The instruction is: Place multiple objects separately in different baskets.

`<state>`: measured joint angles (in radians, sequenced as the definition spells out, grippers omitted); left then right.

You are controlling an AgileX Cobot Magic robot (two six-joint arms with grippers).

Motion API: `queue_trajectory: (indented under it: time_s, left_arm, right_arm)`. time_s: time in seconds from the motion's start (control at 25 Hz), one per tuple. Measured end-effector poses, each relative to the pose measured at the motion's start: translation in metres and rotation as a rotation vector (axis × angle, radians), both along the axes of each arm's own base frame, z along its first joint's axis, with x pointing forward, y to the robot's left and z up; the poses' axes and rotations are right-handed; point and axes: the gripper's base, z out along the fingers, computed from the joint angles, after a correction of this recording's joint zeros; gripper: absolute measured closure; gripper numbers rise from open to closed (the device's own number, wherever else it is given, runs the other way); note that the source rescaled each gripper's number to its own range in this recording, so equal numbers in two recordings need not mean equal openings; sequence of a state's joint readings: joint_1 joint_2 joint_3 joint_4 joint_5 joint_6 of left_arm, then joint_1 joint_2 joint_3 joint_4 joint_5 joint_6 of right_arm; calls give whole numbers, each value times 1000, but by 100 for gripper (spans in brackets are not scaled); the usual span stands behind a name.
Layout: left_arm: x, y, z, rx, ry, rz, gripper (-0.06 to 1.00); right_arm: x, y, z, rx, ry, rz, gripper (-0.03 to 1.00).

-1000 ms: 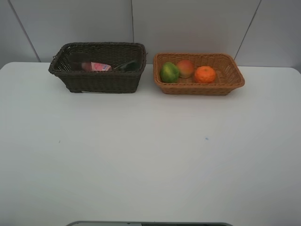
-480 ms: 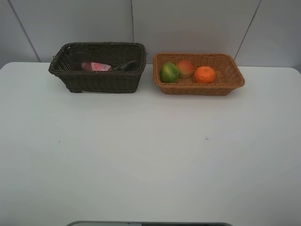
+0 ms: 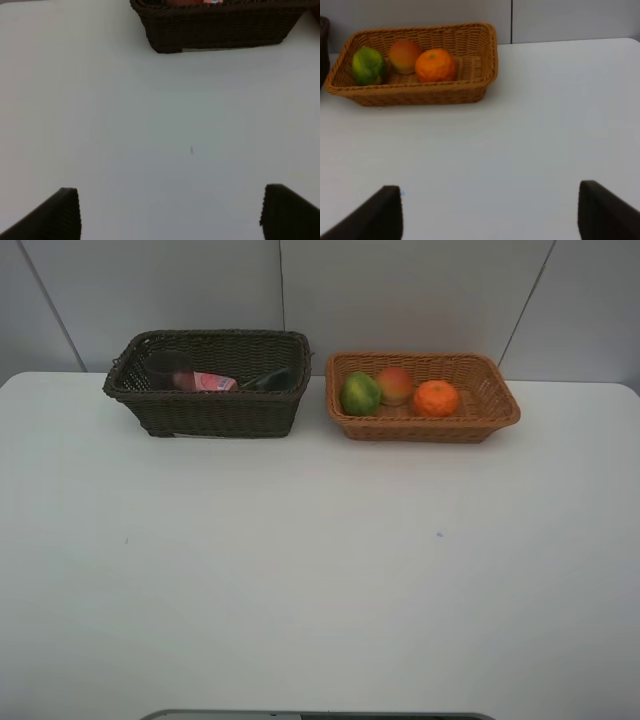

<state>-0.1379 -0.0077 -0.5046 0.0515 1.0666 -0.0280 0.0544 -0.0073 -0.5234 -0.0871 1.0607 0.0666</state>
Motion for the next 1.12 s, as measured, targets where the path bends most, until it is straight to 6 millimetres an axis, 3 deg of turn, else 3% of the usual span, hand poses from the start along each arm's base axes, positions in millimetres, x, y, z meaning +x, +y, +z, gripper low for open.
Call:
queue_trajectory:
  time_s: [1.12]
  left_arm:
    - [0, 0, 0, 0, -3, 0, 2]
  right_arm:
    - [0, 0, 0, 0, 0, 0, 34]
